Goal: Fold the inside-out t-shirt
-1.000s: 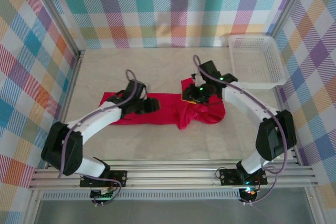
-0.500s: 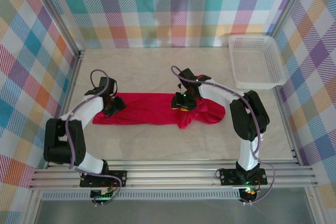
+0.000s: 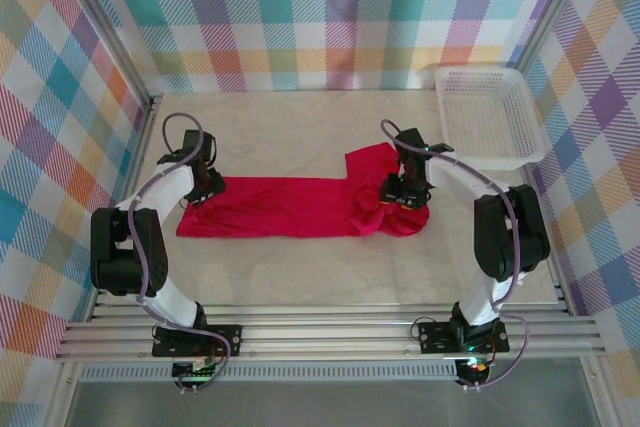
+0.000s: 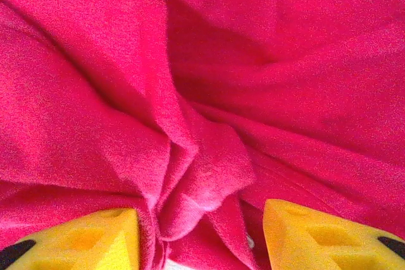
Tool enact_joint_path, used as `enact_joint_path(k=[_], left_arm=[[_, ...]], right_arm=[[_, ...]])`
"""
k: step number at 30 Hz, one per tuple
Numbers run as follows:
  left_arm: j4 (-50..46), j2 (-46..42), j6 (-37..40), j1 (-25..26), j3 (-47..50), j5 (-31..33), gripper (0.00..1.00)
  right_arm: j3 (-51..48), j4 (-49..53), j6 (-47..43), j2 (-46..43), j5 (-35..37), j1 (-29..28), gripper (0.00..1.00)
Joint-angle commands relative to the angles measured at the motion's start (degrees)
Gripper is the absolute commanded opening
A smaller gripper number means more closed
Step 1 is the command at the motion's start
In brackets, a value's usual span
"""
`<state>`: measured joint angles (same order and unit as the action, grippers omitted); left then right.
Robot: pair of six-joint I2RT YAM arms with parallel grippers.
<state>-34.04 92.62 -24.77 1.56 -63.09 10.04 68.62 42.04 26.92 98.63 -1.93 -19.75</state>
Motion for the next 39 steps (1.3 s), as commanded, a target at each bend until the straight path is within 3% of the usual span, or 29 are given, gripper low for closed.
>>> enact_joint_path(k=[1,6,19,22,25,30,32,39], left_arm=[[-3.3,-0.9,1.2,-0.8,-2.0,3.1,0.42],[-5.3,-0.9,2.0,-0.8,-3.0,4.0,0.37],[-6.3,2.5,3.9,3.2,-2.2,2.9,0.42],[-5.7,3.9,3.8,3.9,-1.3,3.7,0.42],[-5.1,5.5,3.8,4.0,-1.5,4.5,0.35],[-6.1,7.9,4.3,4.0,-5.2,4.7,0.07],[-6.7,8.3,4.4,4.1,-6.9,4.5,0.00],[-8.2,8.2,4.5,4.0,-10.3,5.6,0.00]], right_arm=[[1.5,2.2,-1.2,-3.4,-2.3,-1.0,0.52],[2.3,2.0,0.2,-7.0,-4.7,-3.3,0.53],[6.9,0.8,1.5,-4.0,-9.7,-9.0,0.59],[6.9,0.1,1.6,-1.8,-10.5,-10.2,0.64],[5.6,-3.9,2.6,1.3,-12.0,-10.3,0.73],[6.6,-9.0,4.3,11.1,-13.7,-6.2,0.75],[7.3,-7.8,4.5,14.5,-13.1,-3.2,0.75],[1.7,-3.3,1.0,12.0,-5.3,5.0,0.75]])
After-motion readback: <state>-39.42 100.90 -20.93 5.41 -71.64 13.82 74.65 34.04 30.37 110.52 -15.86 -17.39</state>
